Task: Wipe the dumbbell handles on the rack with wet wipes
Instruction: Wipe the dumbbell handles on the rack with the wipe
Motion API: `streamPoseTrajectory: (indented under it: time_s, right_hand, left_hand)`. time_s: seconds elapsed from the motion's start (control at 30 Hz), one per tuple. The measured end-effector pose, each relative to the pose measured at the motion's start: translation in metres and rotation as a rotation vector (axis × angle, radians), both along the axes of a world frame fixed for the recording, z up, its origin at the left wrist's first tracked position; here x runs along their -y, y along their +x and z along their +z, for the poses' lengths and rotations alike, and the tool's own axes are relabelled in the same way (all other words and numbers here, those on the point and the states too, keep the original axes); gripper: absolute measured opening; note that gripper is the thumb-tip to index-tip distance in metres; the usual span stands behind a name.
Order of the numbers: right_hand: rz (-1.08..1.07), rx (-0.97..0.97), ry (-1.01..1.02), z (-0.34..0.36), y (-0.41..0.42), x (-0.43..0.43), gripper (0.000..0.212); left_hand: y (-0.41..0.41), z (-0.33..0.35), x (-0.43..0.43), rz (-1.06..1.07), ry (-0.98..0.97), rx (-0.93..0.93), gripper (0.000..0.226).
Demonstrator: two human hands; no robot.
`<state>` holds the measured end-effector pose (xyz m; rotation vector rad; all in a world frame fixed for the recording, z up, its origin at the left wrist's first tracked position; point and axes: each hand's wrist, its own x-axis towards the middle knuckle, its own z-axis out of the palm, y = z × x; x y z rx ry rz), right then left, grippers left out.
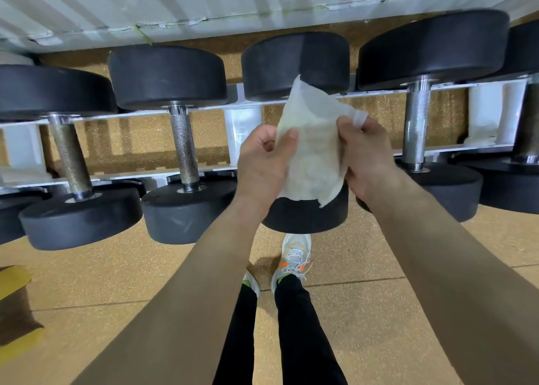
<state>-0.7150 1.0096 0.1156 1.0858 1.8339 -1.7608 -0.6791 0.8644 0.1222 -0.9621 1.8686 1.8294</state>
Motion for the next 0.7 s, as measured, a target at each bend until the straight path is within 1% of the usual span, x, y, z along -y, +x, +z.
streamPoseTrajectory:
  time_s: [0.07,0.13,0.17,0.27,0.4,0.47,0.53,0.57,0.63,0.67,0.7]
  right_hand:
    - [0.053,-0.097,0.244,-0.011,-0.001,0.011,0.019]
    - [0.125,-0.208,0.36,-0.021,-0.004,0.018,0.024]
    - [0.169,-0.228,0.39,-0.027,-0.008,0.02,0.025]
    - [0.266,-0.183,0.434,-0.046,-0.019,0.021,0.026]
    - [0.324,-0.091,0.436,-0.065,-0.027,0.02,0.039]
    - [0.346,-0.048,0.425,-0.068,-0.03,0.02,0.043]
    - [0.315,-0.005,0.463,-0.066,-0.033,0.02,0.042]
    - [0.246,-0.001,0.513,-0.062,-0.033,0.021,0.04]
    - [0.089,-0.081,0.662,-0.049,-0.027,0.023,0.033]
    - [0.079,-0.135,0.703,-0.042,-0.02,0.027,0.031]
    - [0.136,-0.156,0.678,-0.038,-0.012,0.033,0.033]
  left_hand:
    - [0.001,-0.008,-0.007,0.01,-0.086,0.011,0.02]
    - [0.0,-0.018,-0.012,0.046,-0.133,0.013,0.017]
    - [-0.001,-0.023,-0.012,0.072,-0.15,0.011,0.016]
    - [-0.009,-0.041,-0.012,0.074,-0.22,0.008,0.016]
    - [-0.02,-0.07,-0.005,-0.055,-0.354,0.031,0.017]
    - [-0.024,-0.076,0.0,-0.097,-0.387,0.044,0.013]
    - [-0.027,-0.075,0.001,-0.111,-0.419,0.056,0.013]
    - [-0.027,-0.072,0.001,-0.096,-0.452,0.054,0.013]
    - [-0.027,-0.064,0.0,-0.002,-0.533,0.011,0.009]
    - [-0.026,-0.058,-0.001,0.061,-0.547,-0.007,0.008]
    - [-0.023,-0.053,-0.002,0.12,-0.535,-0.012,0.008]
